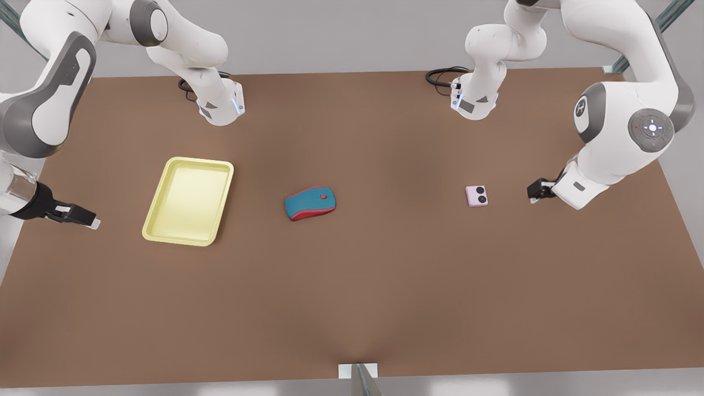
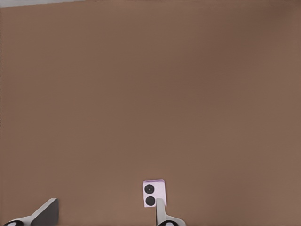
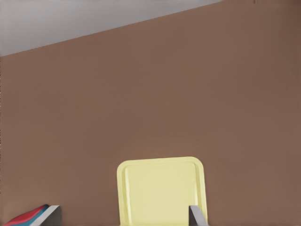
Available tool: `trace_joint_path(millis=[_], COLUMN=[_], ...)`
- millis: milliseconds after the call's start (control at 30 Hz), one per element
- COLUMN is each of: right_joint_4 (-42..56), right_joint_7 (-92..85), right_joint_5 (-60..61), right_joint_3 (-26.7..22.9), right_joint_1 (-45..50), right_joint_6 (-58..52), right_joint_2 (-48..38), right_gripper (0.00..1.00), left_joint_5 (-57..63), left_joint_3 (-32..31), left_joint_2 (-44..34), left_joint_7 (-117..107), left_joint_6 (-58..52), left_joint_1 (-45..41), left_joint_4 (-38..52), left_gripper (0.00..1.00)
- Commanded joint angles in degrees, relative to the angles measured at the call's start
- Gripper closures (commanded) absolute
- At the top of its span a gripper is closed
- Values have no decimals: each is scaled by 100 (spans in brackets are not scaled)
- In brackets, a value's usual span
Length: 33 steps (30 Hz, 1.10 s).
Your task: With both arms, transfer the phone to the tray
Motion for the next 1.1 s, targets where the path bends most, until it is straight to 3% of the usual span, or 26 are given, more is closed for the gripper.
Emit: trace_joint_path(millis=[0, 67, 100, 167, 267, 367, 433, 767, 1067], right_joint_4=[3, 56, 47, 56, 99, 64, 56, 73, 38], right_joint_7=[155, 120, 155, 172, 155, 172, 172, 163, 172], right_joint_5=[13, 13, 4, -5, 13, 39, 57, -5, -119], right_joint_3=[11, -33, 2, -33, 99, 125, 125, 222, 274], right_joint_1=[17, 0, 0, -9, 97, 88, 88, 167, 176], right_joint_6=[-27, 8, 17, 52, 465, 228, 193, 333, 202], right_joint_2=[-33, -173, -165, -165, -182, -384, -446, -420, -332], right_gripper=[0, 0, 0, 0, 0, 0, 0, 0, 0], left_joint_5=[35, -35, -52, -61, -123, -123, -132, -123, -114], left_joint_3=[0, -70, -70, -79, -79, 44, 62, 27, 9], left_joint_2=[-6, 99, 46, -472, -306, 380, 591, -121, 169], left_joint_7=[139, 25, -501, -1302, -1742, -1751, -1777, -2217, -2155], left_joint_6=[202, 237, 859, 2829, 5316, 6530, 6785, 7137, 7128], left_joint_1=[22, 4, -118, -321, -426, -409, -409, -435, -461], left_joint_4=[-8, -192, -815, -2881, -4692, -5255, -5422, -6653, -6714], left_gripper=[0, 0, 0, 0, 0, 0, 0, 0, 0])
